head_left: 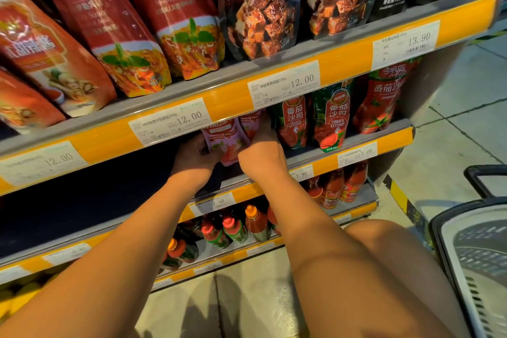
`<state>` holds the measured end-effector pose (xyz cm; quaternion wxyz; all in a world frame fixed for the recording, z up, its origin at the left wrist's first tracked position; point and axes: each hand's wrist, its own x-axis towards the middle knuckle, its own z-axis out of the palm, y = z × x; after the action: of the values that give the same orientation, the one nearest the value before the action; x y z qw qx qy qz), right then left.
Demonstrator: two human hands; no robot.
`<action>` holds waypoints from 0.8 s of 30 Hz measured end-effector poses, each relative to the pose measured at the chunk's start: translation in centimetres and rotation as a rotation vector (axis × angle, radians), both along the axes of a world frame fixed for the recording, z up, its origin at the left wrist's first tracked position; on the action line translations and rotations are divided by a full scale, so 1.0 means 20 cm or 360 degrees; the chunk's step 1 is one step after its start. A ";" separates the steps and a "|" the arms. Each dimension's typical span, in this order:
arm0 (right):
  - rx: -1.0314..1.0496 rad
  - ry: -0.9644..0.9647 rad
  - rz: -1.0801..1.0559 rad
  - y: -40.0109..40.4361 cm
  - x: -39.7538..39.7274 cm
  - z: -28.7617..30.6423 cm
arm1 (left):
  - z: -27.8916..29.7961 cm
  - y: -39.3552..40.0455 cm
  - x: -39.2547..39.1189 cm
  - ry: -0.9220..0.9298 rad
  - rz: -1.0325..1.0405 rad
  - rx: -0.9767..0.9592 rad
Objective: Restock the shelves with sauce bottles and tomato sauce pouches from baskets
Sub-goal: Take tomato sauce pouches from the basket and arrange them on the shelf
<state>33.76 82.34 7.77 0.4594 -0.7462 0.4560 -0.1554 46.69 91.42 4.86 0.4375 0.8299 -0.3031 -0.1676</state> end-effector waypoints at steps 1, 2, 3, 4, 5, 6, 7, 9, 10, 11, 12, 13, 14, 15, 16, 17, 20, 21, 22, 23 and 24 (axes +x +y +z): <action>0.0000 0.0006 -0.0001 0.00 0.01 0.00 | 0.00 0.00 0.00 -0.0007 -0.0002 0.0009; -0.0004 0.0006 -0.0004 0.00 0.01 -0.01 | -0.01 0.00 0.01 -0.0012 -0.0005 0.0019; -0.0010 -0.0003 -0.0012 0.00 0.01 -0.01 | 0.00 0.00 0.00 -0.0029 -0.0008 0.0044; -0.0015 -0.0015 -0.0025 0.00 0.01 -0.01 | -0.01 0.00 0.01 -0.0054 -0.0016 0.0081; -0.0022 -0.0035 -0.0034 0.00 0.01 -0.01 | -0.01 0.00 0.01 -0.0091 -0.0026 0.0123; -0.0027 -0.0058 -0.0044 0.01 0.01 -0.02 | -0.01 0.01 0.01 -0.0116 -0.0025 0.0160; -0.0032 -0.0088 -0.0056 0.01 0.01 -0.02 | 0.00 0.02 0.01 -0.0127 -0.0011 0.0182; -0.0010 -0.0158 -0.0091 0.02 0.01 -0.01 | 0.02 0.05 0.00 -0.0137 0.0029 0.0190; 0.0001 -0.0183 -0.0104 0.03 0.01 -0.01 | 0.03 0.07 -0.01 -0.0129 0.0043 0.0175; 0.0006 -0.0205 -0.0111 0.03 0.00 0.00 | 0.03 0.09 -0.02 -0.0101 0.0052 0.0135; 0.0019 -0.0225 -0.0122 0.04 0.00 0.01 | 0.03 0.12 -0.03 -0.0054 0.0060 0.0084; 0.0038 -0.0246 -0.0140 0.04 -0.01 0.01 | 0.04 0.16 -0.05 -0.0018 0.0068 0.0034; 0.0074 -0.0262 -0.0162 0.05 -0.01 0.02 | 0.04 0.21 -0.06 -0.0007 0.0081 -0.0001; 0.0117 -0.0284 -0.0168 0.07 -0.01 0.02 | 0.04 0.27 -0.07 -0.0012 0.0094 -0.0027; 0.0160 -0.0314 -0.0171 0.08 -0.01 0.02 | 0.04 0.32 -0.08 -0.0044 0.0106 -0.0020; 0.0177 -0.0351 -0.0174 0.10 -0.01 0.02 | 0.05 0.38 -0.09 -0.0088 0.0107 0.0000; 0.0226 -0.0380 -0.0125 0.17 0.03 0.00 | 0.08 0.57 -0.13 -0.0133 0.0120 0.0016; 0.0247 -0.0361 -0.0041 0.20 0.04 -0.02 | 0.10 0.64 -0.15 -0.0122 0.0117 0.0000; 0.0254 -0.0333 0.0085 0.23 0.07 -0.03 | 0.11 0.70 -0.17 -0.0127 0.0112 -0.0008; 0.0244 -0.0306 0.0215 0.27 0.09 -0.04 | 0.12 0.78 -0.18 -0.0148 0.0115 -0.0012; 0.0223 -0.0288 0.0330 0.32 0.11 -0.04 | 0.12 0.85 -0.19 -0.0165 0.0132 -0.0019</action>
<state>35.92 88.74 7.04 0.5631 -0.7383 0.3431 -0.1415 42.84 108.46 7.24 0.4326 0.8467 -0.2917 -0.1042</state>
